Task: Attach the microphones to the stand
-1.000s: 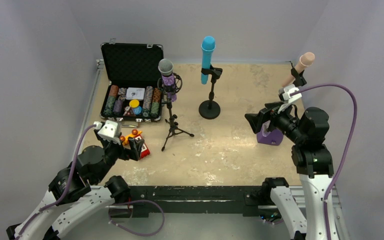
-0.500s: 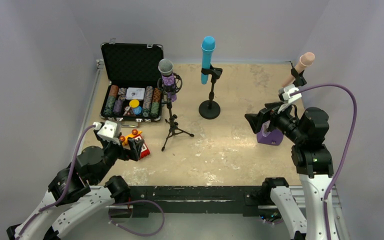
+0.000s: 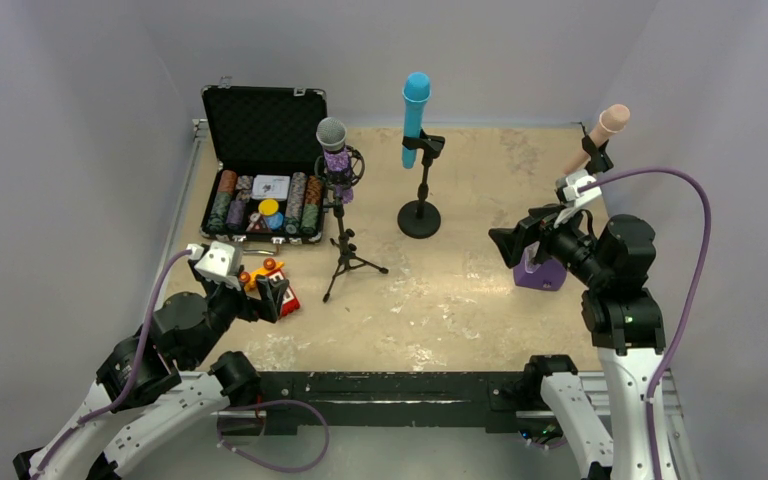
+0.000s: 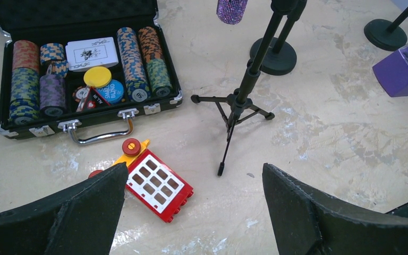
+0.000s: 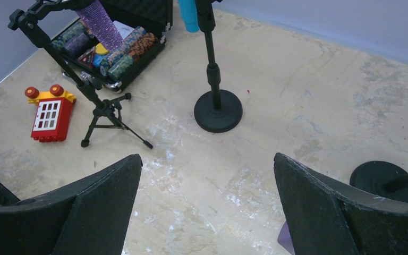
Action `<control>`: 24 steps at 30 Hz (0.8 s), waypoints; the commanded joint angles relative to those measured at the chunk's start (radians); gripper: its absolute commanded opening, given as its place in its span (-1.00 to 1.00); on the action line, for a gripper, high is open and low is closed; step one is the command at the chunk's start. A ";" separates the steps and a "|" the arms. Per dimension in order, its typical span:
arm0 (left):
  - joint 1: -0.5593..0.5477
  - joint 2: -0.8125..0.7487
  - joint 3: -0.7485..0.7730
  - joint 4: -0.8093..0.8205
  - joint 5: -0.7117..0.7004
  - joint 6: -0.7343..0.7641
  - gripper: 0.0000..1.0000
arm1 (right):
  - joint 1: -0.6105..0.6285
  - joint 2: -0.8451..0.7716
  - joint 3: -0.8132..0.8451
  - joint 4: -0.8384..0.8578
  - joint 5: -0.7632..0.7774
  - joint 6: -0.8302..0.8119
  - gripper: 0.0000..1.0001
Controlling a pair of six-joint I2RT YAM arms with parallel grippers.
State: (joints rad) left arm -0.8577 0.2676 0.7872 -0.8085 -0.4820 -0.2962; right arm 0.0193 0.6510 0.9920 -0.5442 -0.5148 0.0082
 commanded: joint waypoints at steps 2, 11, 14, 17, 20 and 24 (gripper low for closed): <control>0.003 -0.009 -0.008 0.015 0.008 -0.003 1.00 | -0.004 -0.013 -0.007 0.043 0.003 0.013 0.98; 0.003 -0.010 -0.008 0.016 0.011 -0.003 1.00 | -0.004 -0.008 -0.003 0.043 -0.001 0.014 0.98; 0.003 -0.011 -0.008 0.017 0.013 -0.003 1.00 | -0.004 -0.008 -0.001 0.043 -0.002 0.013 0.98; 0.003 -0.011 -0.008 0.017 0.014 -0.004 1.00 | -0.004 -0.009 -0.001 0.041 -0.002 0.015 0.98; 0.003 -0.011 -0.008 0.016 0.015 -0.004 1.00 | -0.004 -0.010 -0.001 0.041 -0.002 0.014 0.98; 0.003 -0.011 -0.008 0.015 0.018 -0.007 1.00 | -0.004 -0.008 -0.001 0.041 -0.004 0.014 0.98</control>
State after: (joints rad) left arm -0.8577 0.2638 0.7872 -0.8085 -0.4751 -0.2962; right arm 0.0185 0.6468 0.9890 -0.5442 -0.5148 0.0086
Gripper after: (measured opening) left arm 0.997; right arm 0.986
